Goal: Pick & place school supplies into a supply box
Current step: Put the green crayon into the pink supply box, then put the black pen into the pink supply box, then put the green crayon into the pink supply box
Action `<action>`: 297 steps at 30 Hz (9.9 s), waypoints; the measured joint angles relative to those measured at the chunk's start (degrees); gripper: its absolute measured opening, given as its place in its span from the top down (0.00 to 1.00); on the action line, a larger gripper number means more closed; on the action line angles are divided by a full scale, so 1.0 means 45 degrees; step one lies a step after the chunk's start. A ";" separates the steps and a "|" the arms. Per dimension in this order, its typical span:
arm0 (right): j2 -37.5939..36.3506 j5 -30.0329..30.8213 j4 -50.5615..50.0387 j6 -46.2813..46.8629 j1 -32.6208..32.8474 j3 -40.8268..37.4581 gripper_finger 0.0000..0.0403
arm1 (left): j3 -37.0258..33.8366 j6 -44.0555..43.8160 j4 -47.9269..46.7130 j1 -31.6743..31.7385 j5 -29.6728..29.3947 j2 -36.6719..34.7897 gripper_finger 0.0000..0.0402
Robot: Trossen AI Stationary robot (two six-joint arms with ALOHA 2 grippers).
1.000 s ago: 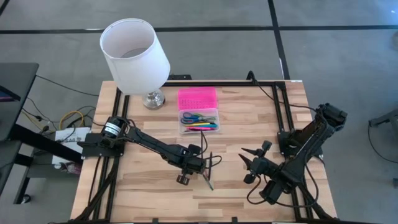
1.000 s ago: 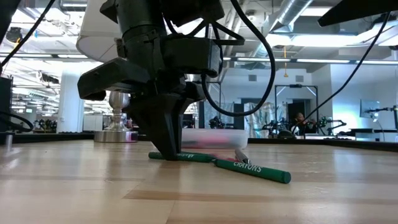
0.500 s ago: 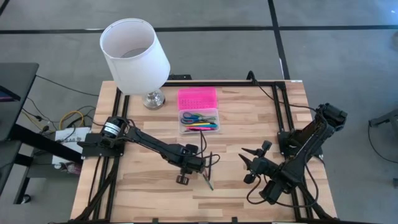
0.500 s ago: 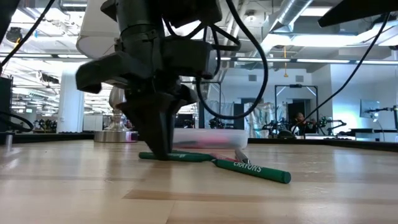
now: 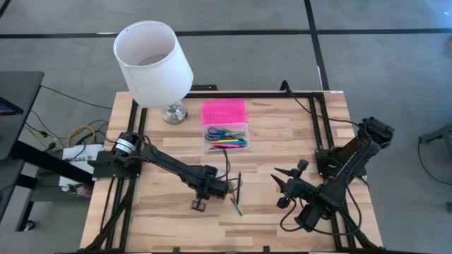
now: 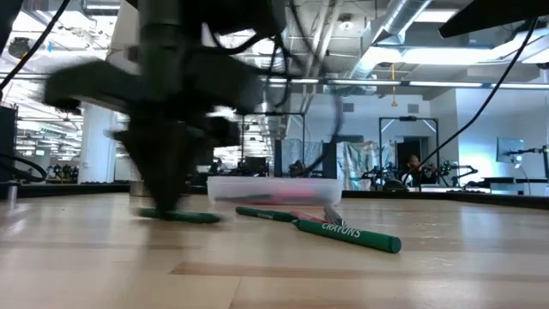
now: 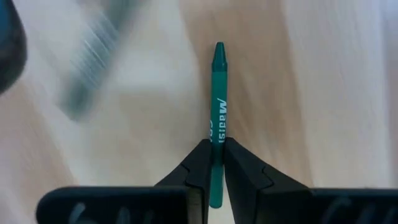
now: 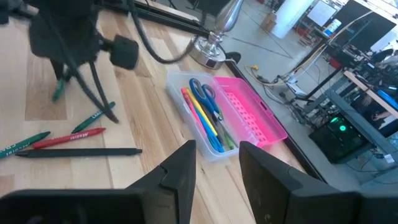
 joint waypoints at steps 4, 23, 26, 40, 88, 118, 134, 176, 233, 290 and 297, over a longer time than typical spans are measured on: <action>0.0000 -0.0027 -0.0004 0.0000 0.0000 0.0000 0.71 | 0.0289 0.0246 -0.0451 -0.0045 -0.0131 -0.0369 0.93; 0.0000 -0.0040 -0.0023 -0.0010 0.0000 0.0005 0.71 | 0.0728 0.2879 -0.1088 0.1914 -0.6147 -0.1375 0.93; 0.0000 -0.0040 -0.0043 -0.0015 0.0000 0.0005 0.71 | 0.0728 0.3114 -0.0809 0.2904 -0.5966 -0.1375 0.93; 0.0000 -0.0049 -0.0014 -0.0214 0.0000 0.0005 0.71 | 0.0733 0.3090 0.0777 0.6233 -0.3339 -0.1375 0.91; -0.0005 -1.2334 1.0138 -1.5297 -0.4956 -0.0559 0.71 | 0.0689 -0.1716 -0.1232 -0.3997 -0.6332 -0.3264 0.68; 0.4386 -1.6717 1.1117 -1.9362 -0.8338 0.0086 0.71 | 0.0680 -0.7548 -0.2723 -0.6990 -0.9772 -0.3245 0.68; 0.4662 -1.6803 1.1140 -1.9555 -0.8623 0.0093 0.71 | 0.0680 -0.7587 -0.3172 -0.7034 -1.0098 -0.3245 0.68; 0.5059 -1.6471 0.9358 -1.1273 -0.9085 0.0160 0.71 | 0.0684 -0.8015 -0.3345 -0.7038 -0.9991 -0.3240 0.68; 0.4075 -1.5902 0.7556 -1.2300 -0.8720 0.1001 0.96 | 0.0684 -0.8194 -0.3561 -0.7092 -0.9991 -0.3230 0.68; 0.3397 -1.4718 0.8434 -1.5135 -1.2267 0.3800 0.71 | -0.3051 -1.2794 -0.5220 -0.6654 -1.1631 -0.3235 0.68; 0.2102 -1.4718 0.8253 -1.6227 -1.0547 0.3779 0.75 | -0.3051 -1.3163 -0.5465 -0.5628 -1.1735 -0.3235 0.68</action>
